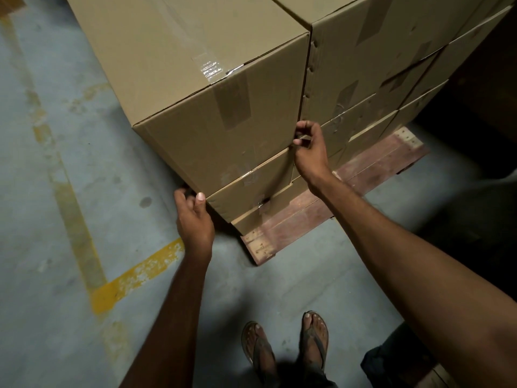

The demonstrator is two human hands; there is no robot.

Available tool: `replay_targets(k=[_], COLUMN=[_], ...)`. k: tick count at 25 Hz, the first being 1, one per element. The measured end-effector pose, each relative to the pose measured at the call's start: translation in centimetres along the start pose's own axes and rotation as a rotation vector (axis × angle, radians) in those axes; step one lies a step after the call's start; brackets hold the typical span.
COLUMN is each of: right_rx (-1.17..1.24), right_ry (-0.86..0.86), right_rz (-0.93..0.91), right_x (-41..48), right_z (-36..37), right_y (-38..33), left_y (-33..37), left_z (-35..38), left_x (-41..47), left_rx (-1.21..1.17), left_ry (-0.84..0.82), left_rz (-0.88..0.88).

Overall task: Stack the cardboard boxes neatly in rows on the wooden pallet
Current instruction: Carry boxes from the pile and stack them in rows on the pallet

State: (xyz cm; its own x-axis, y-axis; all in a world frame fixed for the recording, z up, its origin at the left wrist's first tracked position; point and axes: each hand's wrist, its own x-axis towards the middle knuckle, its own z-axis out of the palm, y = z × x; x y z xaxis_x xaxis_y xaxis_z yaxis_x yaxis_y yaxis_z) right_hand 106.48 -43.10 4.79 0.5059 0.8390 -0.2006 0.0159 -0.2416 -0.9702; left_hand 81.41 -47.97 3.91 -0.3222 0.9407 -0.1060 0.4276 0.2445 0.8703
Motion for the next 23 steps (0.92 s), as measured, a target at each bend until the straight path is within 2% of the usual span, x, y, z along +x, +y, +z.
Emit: replay_targets(k=[3,6,9,13,17,23], right_rx=[-0.013,-0.091,-0.15,-0.189,-0.202,-0.132], right_ry=[0.027,-0.096,-0.158,-0.179,-0.185,-0.162], right_rz=[0.168,0.325,0.374,0.315,0.222,0.271], right_x=[-1.7,-3.3,-2.3,0.8,2.8,3.2], right_z=[0.2,0.9,1.5,2.0,3.4,5.4], right_y=[3.1,9.3,14.8,19.4,23.2,25.5], left_y=[-3.0,-6.7,-9.9,-14.5,-17.3,-17.7], left_z=[0.9,4.7,8.5,10.8,12.5,13.6], left_x=[0.3,0.7,1.3,2.9,3.3,2.9], left_rx=[-0.171,-0.171,-0.219,-0.238,-0.262,-0.282], left_ry=[-0.11,-0.197,-0.233,-0.242,-0.244,-0.231], left_rz=[-0.193,-0.365,-0.478,-0.479,-0.406,-0.431])
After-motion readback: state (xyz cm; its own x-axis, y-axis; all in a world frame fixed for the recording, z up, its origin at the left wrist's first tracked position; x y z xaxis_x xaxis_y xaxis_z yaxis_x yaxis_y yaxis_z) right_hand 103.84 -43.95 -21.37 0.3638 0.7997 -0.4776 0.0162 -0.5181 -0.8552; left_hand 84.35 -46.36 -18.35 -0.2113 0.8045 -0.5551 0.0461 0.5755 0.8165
